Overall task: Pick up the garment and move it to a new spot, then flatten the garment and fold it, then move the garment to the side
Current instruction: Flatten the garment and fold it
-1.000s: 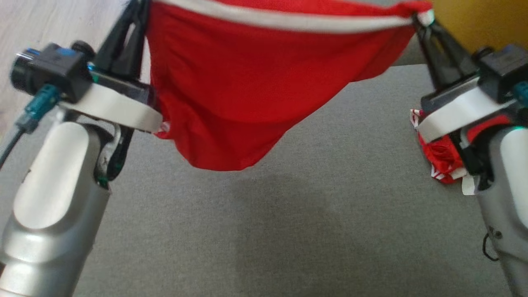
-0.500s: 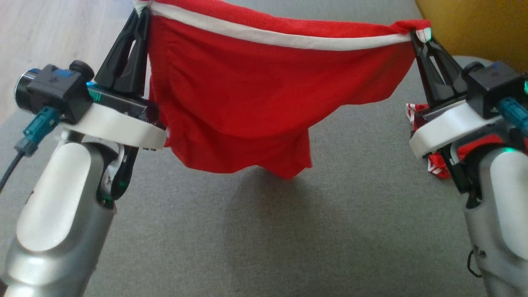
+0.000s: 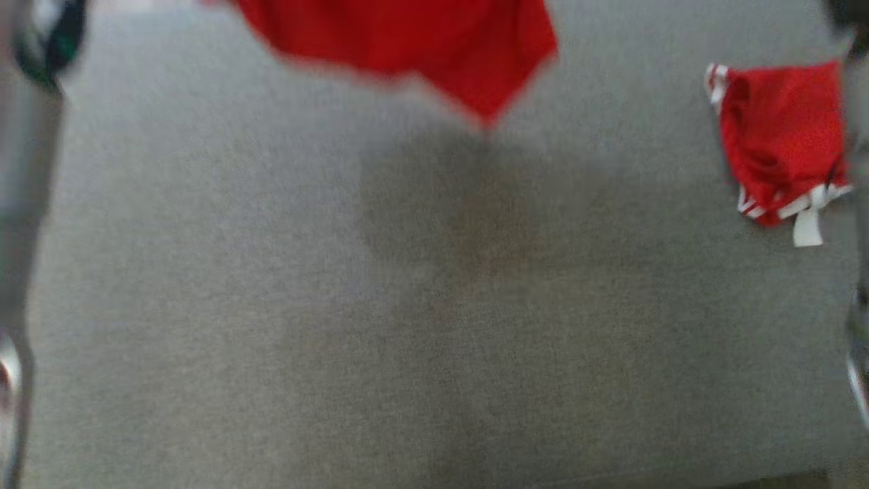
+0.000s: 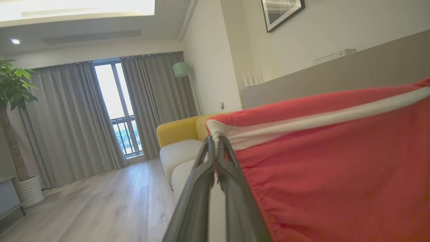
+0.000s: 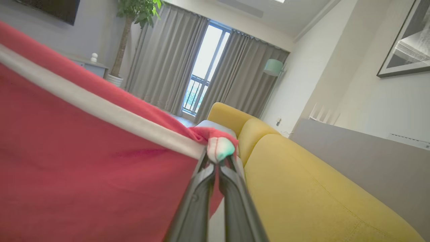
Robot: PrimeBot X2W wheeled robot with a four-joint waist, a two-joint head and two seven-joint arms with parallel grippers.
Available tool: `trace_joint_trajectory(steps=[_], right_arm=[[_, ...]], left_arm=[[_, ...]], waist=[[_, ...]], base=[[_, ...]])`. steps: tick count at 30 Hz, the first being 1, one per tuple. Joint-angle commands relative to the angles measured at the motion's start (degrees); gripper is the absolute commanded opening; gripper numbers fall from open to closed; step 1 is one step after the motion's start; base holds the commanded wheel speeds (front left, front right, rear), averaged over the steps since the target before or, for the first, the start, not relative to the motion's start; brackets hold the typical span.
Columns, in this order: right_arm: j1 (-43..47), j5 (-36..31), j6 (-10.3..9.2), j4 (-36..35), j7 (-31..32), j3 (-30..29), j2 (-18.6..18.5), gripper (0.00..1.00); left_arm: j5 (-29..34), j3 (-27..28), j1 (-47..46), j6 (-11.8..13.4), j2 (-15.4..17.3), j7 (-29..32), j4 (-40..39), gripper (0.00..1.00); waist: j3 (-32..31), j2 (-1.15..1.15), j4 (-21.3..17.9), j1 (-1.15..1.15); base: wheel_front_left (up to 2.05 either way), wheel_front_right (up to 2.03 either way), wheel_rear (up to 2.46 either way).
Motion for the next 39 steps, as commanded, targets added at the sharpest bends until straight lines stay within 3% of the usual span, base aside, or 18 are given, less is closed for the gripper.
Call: trace_joint_trajectory(steps=[1,6,12,19,24,32,36,39], right_arm=[[-4.7,-0.7,0.37,0.7,-1.6,-0.6,1.2,0.0],[-17.8,-5.6,0.37,17.0,-11.4,-5.9,4.8,0.0],[-16.9,-9.5,0.37,30.2,-16.0,-7.2,7.2,0.0],[-10.6,-8.7,0.37,42.7,-17.3,0.0,6.5,0.0],[-5.5,-4.4,0.37,49.4,-16.0,8.1,5.1,0.0],[4.5,8.1,0.37,52.2,-10.4,22.4,2.3,0.0],[9.7,17.2,0.37,46.7,-5.2,29.7,-1.8,0.0],[13.5,24.9,0.37,39.4,0.1,35.2,-7.1,0.0]], left_arm=[[0.7,1.9,-5.5,-0.1,2.5,-1.4,0.5,0.0],[0.9,1.5,-18.2,-0.6,0.1,-11.8,13.6,0.0],[-4.6,-0.8,-17.2,-0.8,-5.4,-16.9,21.4,0.0],[-8.4,-13.4,-6.3,-0.8,-2.6,-17.7,20.4,0.0],[-9.5,-14.6,5.7,-0.8,0.4,-17.7,14.2,0.0],[-8.3,-17.3,22.3,-0.9,1.8,-17.7,7.1,0.0],[-7.0,-18.7,26.8,-0.9,2.8,-17.7,5.4,0.0],[-6.5,-19.5,29.8,-0.9,3.3,-17.7,4.1,0.0]], waist=[[6.9,0.0,-1.3,-0.03],[11.1,0.0,-0.9,-0.03],[12.7,0.0,0.6,-0.03],[10.7,0.0,1.9,-0.03],[6.7,0.0,2.4,-0.03],[-0.7,0.0,3.5,-0.03],[-3.9,0.0,3.7,-0.03],[-5.9,0.0,3.8,-0.03]], base=[[0.0,0.0,0.0],[0.0,0.0,0.0],[0.0,0.0,0.0],[0.0,0.0,0.0],[0.0,0.0,0.0],[0.0,0.0,0.0],[0.0,0.0,0.0],[0.0,0.0,0.0]])
